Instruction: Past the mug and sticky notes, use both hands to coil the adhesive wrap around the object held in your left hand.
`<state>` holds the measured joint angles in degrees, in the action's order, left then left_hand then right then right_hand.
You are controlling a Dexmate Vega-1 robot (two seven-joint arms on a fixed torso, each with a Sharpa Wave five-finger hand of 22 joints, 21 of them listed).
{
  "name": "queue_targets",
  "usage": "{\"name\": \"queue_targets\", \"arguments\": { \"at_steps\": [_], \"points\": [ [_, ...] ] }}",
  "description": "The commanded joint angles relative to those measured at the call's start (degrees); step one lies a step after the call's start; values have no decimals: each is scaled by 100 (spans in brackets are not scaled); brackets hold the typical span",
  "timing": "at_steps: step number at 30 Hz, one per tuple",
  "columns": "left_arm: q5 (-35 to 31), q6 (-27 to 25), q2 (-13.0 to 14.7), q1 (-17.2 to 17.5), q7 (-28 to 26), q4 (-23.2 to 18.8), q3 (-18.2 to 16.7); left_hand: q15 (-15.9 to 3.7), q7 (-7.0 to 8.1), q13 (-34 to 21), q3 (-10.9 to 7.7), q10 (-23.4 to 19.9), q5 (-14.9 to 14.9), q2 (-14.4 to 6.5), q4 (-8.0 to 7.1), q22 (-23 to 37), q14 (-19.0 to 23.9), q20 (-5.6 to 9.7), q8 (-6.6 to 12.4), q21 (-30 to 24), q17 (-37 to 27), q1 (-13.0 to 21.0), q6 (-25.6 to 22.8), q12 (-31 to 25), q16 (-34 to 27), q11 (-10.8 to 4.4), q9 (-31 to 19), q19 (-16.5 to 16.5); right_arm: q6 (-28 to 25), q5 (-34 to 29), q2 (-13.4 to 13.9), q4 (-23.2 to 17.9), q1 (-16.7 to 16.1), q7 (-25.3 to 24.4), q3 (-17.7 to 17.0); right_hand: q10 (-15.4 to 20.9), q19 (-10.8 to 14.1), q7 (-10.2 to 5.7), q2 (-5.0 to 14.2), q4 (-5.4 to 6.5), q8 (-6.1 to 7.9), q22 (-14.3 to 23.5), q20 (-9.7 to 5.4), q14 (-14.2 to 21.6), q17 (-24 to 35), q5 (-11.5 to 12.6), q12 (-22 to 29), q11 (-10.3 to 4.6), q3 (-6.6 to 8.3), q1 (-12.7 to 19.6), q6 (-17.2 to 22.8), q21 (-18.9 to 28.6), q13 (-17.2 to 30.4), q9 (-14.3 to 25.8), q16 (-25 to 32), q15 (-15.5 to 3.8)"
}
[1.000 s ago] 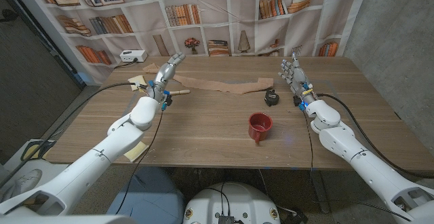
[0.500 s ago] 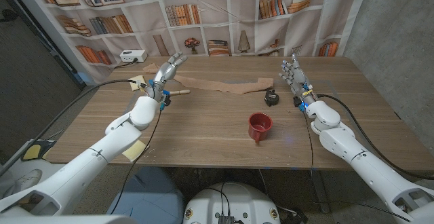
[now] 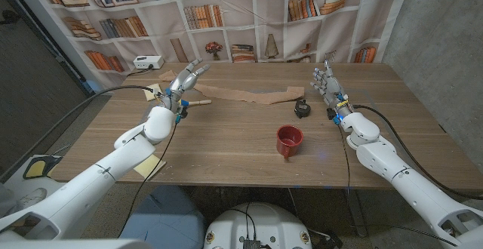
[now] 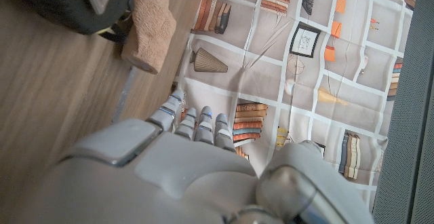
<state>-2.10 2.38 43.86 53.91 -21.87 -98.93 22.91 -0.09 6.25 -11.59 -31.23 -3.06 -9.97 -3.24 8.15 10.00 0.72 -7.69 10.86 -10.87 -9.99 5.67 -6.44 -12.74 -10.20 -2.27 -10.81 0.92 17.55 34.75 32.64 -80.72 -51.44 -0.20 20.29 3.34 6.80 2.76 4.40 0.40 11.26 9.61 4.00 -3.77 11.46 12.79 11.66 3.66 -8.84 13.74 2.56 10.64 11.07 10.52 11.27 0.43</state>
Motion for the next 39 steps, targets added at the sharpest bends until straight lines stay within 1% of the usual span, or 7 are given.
{"name": "queue_targets", "arguments": {
  "at_steps": [1,11,17,20,24,28,39],
  "points": [
    [-1011,-1098,230,45,-293,-461,134,35,31,-34,-48,-10,-3,-5,-4,24,16,-38,14,-8,-30,48,28,-23,-56,-14,-8,-35,19,17,26,32,-8,44,-21,-26,-33,-9,7,-33,12,19,10,-45,3,-19,-15,13,-16,68,-16,5,22,35,-2,-11],
    [-1389,-1509,397,24,-232,-648,226,5,40,-40,-94,-63,-14,-54,24,25,20,-45,11,-15,-30,125,56,-45,-57,-33,-9,-37,-14,68,49,30,-37,85,-32,-18,-35,-3,7,-36,12,19,10,-45,3,-26,-11,6,-16,70,-11,7,23,35,2,-9],
    [-1677,-1833,445,14,-238,-787,312,-25,76,-61,-238,68,-59,-108,168,35,81,-363,19,-43,-36,457,169,-8,-83,-89,-13,-13,-16,108,50,44,-46,90,-57,-13,-36,-10,7,-34,15,19,11,-46,5,-31,-8,8,-18,64,-3,9,23,35,6,-9],
    [-1784,-2022,463,33,-224,-884,336,-54,91,-72,-262,53,-64,-83,202,40,134,-419,20,-59,-40,552,210,-23,-100,-119,-14,19,35,83,49,89,-33,123,-47,-3,-34,-11,8,-28,15,19,11,-44,8,-34,-5,-5,-22,53,0,11,23,35,9,-10],
    [-1957,-2387,499,60,-190,-1110,353,-21,181,-101,-293,101,-72,45,252,71,307,-458,36,-141,-52,807,322,-29,-150,-228,-18,219,102,95,0,162,-24,145,-45,-4,-30,-16,11,-23,17,19,16,-38,10,-37,-5,-5,-24,43,7,14,23,36,15,-13],
    [-2145,-2599,536,46,-186,-1213,397,-91,252,-133,-287,-53,-62,232,261,95,537,-465,86,-224,-61,1062,309,-115,-204,-301,-20,466,86,95,-12,168,-28,126,-37,-4,-26,-23,13,-20,19,19,16,-39,11,-39,-5,-12,-25,38,14,16,24,36,16,-14],
    [-2431,-2921,631,-37,-55,-1239,512,-194,232,-197,-246,-345,-38,446,206,106,730,-478,188,-274,-79,1323,95,-257,-227,-342,-32,701,61,-18,12,150,-17,22,-13,1,-24,-35,18,-16,20,19,23,-36,13,-44,-4,-19,-26,31,23,18,24,36,21,-22]
  ]
}}
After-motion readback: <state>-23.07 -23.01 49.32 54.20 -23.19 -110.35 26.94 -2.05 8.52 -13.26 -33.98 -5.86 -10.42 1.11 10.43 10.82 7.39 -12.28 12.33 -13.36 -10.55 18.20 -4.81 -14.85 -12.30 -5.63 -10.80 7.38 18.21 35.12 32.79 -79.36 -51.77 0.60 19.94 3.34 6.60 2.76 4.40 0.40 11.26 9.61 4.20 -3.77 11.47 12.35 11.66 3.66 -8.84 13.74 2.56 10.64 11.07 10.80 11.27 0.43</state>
